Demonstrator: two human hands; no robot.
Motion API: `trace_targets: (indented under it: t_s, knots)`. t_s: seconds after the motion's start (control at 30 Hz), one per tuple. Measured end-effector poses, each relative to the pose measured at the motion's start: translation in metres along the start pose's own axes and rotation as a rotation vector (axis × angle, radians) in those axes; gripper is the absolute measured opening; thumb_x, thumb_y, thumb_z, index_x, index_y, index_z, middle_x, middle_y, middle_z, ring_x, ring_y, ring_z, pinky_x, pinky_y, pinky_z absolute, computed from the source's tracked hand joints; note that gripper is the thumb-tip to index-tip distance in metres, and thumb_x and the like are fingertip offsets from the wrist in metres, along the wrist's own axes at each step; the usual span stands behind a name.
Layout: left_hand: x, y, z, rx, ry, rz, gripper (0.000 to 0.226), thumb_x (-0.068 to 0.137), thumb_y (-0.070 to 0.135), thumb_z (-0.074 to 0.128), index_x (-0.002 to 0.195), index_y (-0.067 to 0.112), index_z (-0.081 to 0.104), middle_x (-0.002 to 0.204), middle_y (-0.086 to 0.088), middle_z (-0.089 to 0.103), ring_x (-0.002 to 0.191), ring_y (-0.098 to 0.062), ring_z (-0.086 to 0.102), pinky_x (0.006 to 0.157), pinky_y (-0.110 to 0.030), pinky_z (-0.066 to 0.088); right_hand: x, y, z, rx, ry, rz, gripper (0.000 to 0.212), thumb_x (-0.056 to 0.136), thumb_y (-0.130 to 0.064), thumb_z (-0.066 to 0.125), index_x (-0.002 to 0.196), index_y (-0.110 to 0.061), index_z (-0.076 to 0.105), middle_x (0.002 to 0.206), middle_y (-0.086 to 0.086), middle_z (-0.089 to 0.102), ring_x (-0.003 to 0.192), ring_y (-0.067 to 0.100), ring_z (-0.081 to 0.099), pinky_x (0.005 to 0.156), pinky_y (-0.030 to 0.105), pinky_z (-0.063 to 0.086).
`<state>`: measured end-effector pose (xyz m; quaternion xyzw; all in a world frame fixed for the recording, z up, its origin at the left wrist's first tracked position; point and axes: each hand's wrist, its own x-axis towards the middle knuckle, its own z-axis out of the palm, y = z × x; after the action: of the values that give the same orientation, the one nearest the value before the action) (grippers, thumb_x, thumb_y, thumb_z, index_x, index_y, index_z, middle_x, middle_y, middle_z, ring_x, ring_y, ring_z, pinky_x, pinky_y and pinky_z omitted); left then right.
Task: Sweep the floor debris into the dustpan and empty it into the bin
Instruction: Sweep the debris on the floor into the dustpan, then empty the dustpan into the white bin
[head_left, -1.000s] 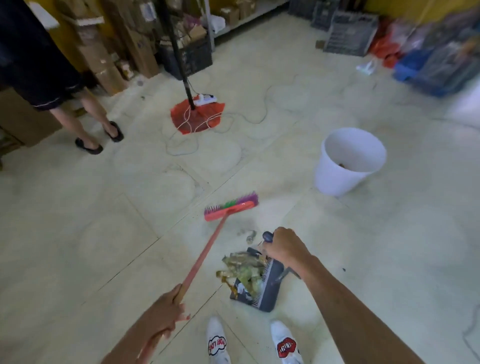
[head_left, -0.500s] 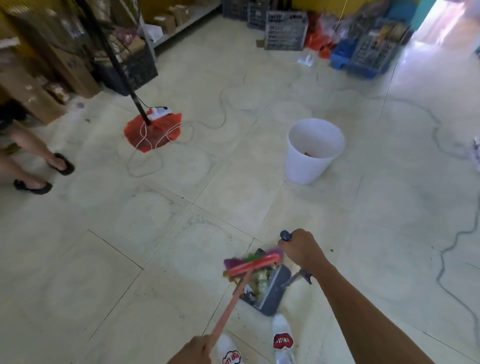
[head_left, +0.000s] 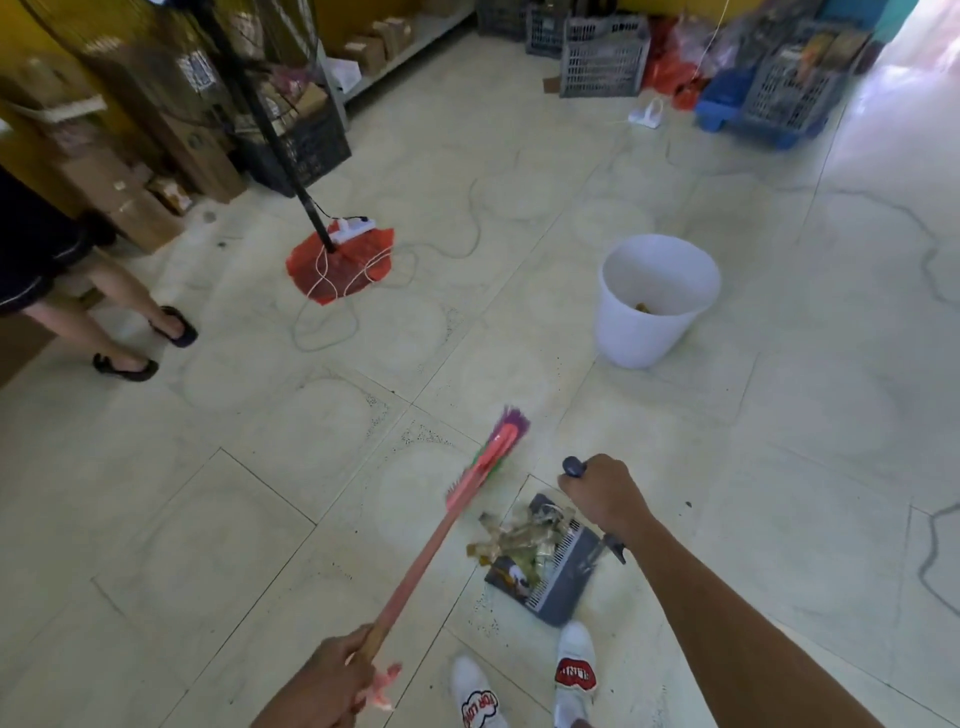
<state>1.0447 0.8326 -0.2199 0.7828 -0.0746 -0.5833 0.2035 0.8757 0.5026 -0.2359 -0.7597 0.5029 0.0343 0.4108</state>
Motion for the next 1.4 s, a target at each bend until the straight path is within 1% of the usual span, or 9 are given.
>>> trace_targets:
  t_s: [0.17, 0.27, 0.37, 0.6, 0.87, 1.07, 1.17, 1.23, 1.4]
  knots:
    - [0.042, 0.049, 0.077, 0.522, 0.031, 0.047, 0.049, 0.092, 0.022, 0.062, 0.134, 0.011, 0.040, 0.103, 0.001, 0.055, 0.066, -0.006, 0.055, 0.058, -0.015, 0.046, 0.005, 0.000, 0.005, 0.011, -0.040, -0.069, 0.047, 0.083, -0.010, 0.057, 0.046, -0.020, 0.030, 0.032, -0.006, 0.029, 0.024, 0.005, 0.031, 0.031, 0.015, 0.023]
    - [0.036, 0.066, 0.126, 0.528, -0.073, 0.040, 0.006, 0.092, 0.026, 0.054, 0.090, 0.021, 0.054, 0.085, 0.014, 0.052, 0.078, -0.005, 0.064, 0.056, -0.007, 0.041, 0.009, 0.008, 0.003, 0.064, -0.055, -0.069, 0.047, 0.088, -0.014, 0.060, 0.049, -0.018, 0.034, 0.041, -0.007, 0.034, 0.025, 0.002, 0.033, 0.032, 0.012, 0.025]
    - [0.033, 0.070, 0.143, 0.512, -0.164, 0.007, 0.024, 0.095, 0.022, 0.050, 0.077, 0.010, 0.059, 0.072, 0.013, 0.053, 0.101, -0.019, 0.069, 0.075, -0.014, 0.051, 0.003, 0.016, 0.002, 0.049, -0.049, -0.140, 0.050, 0.091, -0.021, 0.061, 0.051, -0.016, 0.032, 0.045, -0.006, 0.032, 0.027, 0.005, 0.033, 0.035, 0.013, 0.031]
    - [0.045, 0.109, 0.072, 0.250, -0.211, -0.188, 0.024, 0.095, 0.013, 0.049, 0.096, -0.003, 0.067, 0.055, 0.000, 0.060, 0.036, -0.006, 0.049, 0.036, -0.019, 0.039, -0.006, 0.018, -0.036, -0.014, 0.066, -0.222, 0.054, 0.086, -0.025, 0.063, 0.044, -0.020, 0.030, 0.040, -0.008, 0.030, 0.034, 0.005, 0.028, 0.041, 0.019, 0.025]
    - [0.012, 0.270, 0.054, 0.326, -0.213, -0.090, 0.024, 0.083, 0.012, 0.040, 0.066, 0.011, 0.056, 0.051, 0.002, 0.050, 0.042, -0.007, 0.043, 0.051, -0.020, 0.029, 0.009, -0.030, -0.147, 0.110, 0.292, -0.191, 0.048, 0.085, -0.025, 0.064, 0.049, -0.011, 0.034, 0.045, 0.003, 0.039, 0.047, 0.018, 0.040, 0.050, 0.031, 0.032]
    - [-0.054, 0.372, 0.049, 0.430, -0.082, 0.210, 0.039, 0.103, 0.025, 0.039, 0.067, 0.010, 0.049, 0.063, -0.007, 0.047, 0.022, -0.002, 0.047, 0.027, -0.014, 0.038, 0.000, -0.060, -0.231, 0.156, 0.428, -0.222, 0.040, 0.086, -0.031, 0.064, 0.063, 0.001, 0.057, 0.054, 0.009, 0.056, 0.051, 0.024, 0.055, 0.058, 0.029, 0.045]
    - [-0.067, 0.430, 0.032, 0.204, -0.420, 0.053, 0.019, 0.070, -0.004, 0.068, 0.065, 0.001, 0.051, 0.048, -0.014, 0.052, 0.023, -0.013, 0.053, 0.023, -0.018, 0.042, -0.002, -0.083, -0.275, 0.230, 0.538, -0.211, 0.040, 0.083, -0.035, 0.066, 0.070, 0.003, 0.064, 0.063, 0.015, 0.065, 0.051, 0.025, 0.059, 0.054, 0.032, 0.049]
    - [-0.082, 0.474, 0.025, 0.143, -0.561, 0.049, 0.036, 0.046, -0.015, 0.084, 0.061, -0.002, 0.055, 0.039, -0.013, 0.052, 0.025, -0.019, 0.055, 0.023, -0.024, 0.045, 0.000, -0.099, -0.307, 0.308, 0.617, -0.174, 0.035, 0.082, -0.037, 0.067, 0.068, -0.005, 0.064, 0.060, 0.009, 0.063, 0.044, 0.018, 0.057, 0.043, 0.026, 0.045]
    - [-0.084, 0.547, -0.003, 0.339, -0.281, 0.423, 0.027, 0.095, 0.019, 0.056, 0.072, 0.005, 0.055, 0.039, -0.004, 0.058, 0.029, -0.011, 0.055, 0.031, -0.018, 0.045, 0.004, -0.133, -0.379, 0.412, 0.729, -0.121, 0.033, 0.086, -0.037, 0.066, 0.067, -0.013, 0.054, 0.052, 0.000, 0.048, 0.032, 0.008, 0.039, 0.030, 0.014, 0.030]
